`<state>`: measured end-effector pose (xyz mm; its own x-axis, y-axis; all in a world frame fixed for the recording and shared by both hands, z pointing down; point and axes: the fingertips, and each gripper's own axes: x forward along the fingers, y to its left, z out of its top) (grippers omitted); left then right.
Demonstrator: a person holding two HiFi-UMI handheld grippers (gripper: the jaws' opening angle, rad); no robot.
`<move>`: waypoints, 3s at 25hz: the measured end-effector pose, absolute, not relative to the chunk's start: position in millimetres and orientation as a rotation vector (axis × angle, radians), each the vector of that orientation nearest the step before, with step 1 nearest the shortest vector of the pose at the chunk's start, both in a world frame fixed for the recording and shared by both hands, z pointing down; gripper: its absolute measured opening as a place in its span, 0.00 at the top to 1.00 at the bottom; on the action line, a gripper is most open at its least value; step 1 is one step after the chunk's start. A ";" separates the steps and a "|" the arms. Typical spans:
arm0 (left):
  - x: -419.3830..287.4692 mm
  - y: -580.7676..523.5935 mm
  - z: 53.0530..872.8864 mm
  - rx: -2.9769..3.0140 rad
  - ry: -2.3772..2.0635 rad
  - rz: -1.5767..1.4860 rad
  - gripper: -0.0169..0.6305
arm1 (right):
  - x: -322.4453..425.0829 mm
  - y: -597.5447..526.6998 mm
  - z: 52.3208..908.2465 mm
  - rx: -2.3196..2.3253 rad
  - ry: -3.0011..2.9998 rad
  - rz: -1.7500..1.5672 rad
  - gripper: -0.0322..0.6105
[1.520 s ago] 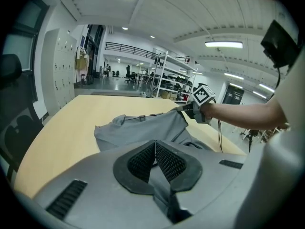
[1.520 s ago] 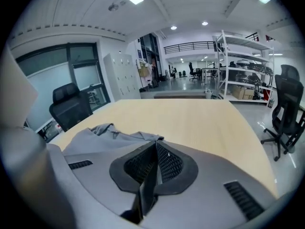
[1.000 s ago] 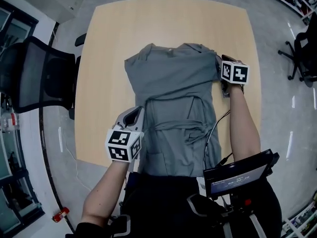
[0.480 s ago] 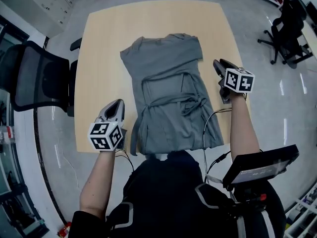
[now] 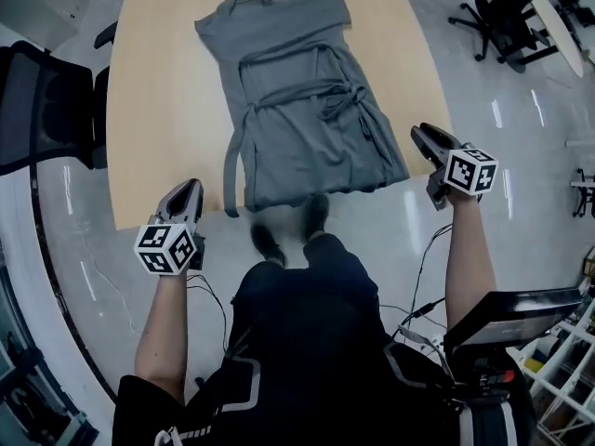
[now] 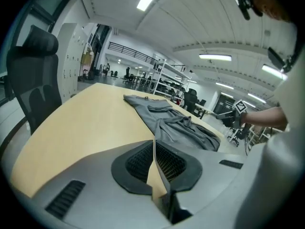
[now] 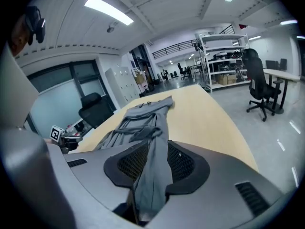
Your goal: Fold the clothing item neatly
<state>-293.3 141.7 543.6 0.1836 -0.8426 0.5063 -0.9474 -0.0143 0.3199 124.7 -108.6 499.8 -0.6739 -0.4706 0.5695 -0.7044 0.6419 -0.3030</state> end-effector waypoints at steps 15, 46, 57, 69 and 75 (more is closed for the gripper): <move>-146.2 234.9 665.0 1.854 -1.613 0.349 0.70 | 223.9 23.5 679.2 0.360 -2.330 0.812 0.66; -134.6 151.5 853.4 2.222 -1.538 0.493 0.96 | 177.2 -13.8 819.7 0.358 -2.570 0.413 0.72; -86.8 203.8 795.1 2.209 -1.453 0.364 0.97 | 213.6 29.3 771.3 0.324 -2.529 0.547 0.91; -37.5 292.4 685.0 2.104 -1.263 0.276 0.97 | 256.9 102.1 661.3 0.294 -2.446 0.725 0.91; -10.2 326.8 644.7 2.024 -1.156 0.237 0.97 | 279.6 121.1 604.7 0.283 -2.430 0.833 0.91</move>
<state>-10.2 326.8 644.7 0.5689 -0.6512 0.5022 -0.7964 -0.2840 0.5339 279.6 121.1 604.7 -0.8262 -0.0199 0.5630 -0.3611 0.7858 -0.5021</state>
